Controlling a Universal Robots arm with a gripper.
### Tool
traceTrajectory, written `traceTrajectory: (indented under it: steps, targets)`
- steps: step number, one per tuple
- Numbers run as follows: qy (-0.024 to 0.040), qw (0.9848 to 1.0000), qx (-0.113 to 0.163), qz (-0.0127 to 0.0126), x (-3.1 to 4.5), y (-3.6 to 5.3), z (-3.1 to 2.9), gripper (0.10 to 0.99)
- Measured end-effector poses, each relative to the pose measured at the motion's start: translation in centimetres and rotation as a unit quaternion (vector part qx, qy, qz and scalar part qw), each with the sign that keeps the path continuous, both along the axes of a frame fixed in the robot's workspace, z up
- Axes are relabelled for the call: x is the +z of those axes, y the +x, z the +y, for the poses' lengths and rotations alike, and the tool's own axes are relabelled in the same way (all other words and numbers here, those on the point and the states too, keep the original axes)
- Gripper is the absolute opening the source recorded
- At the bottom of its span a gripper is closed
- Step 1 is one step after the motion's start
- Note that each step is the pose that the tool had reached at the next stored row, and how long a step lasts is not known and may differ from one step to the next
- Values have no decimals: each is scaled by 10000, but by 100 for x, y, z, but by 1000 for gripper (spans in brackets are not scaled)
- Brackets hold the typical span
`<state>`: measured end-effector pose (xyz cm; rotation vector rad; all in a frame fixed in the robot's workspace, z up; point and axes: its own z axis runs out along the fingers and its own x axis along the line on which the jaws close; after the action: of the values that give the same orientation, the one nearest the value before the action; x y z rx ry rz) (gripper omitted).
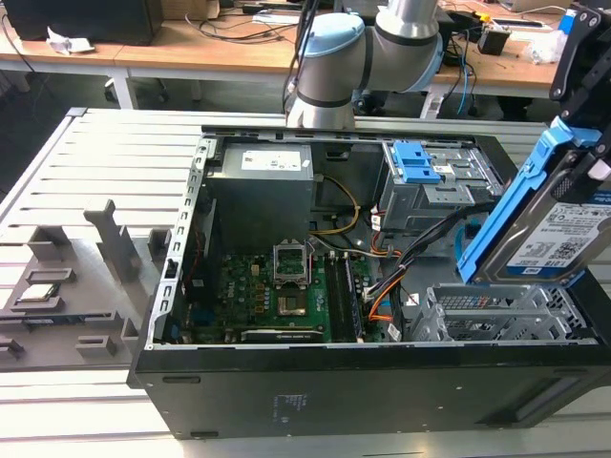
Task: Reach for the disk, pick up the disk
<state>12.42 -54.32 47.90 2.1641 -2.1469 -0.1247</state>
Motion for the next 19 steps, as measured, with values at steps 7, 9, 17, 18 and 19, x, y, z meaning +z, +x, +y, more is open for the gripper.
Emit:
traceTrajectory:
  steps: [7, 9, 17, 18, 19]
  targets:
    - [0, 10000, 20, 46, -108, 36, -1, 369]
    - [1, 10000, 77, 48, -131, 37, -9, 369]
    - [-1, 9999, 101, 48, -225, -26, -35, 369]
    - [0, 9999, 101, 48, -233, -32, -36, 369]
    - [0, 9999, 101, 48, -241, -37, -36, 369]
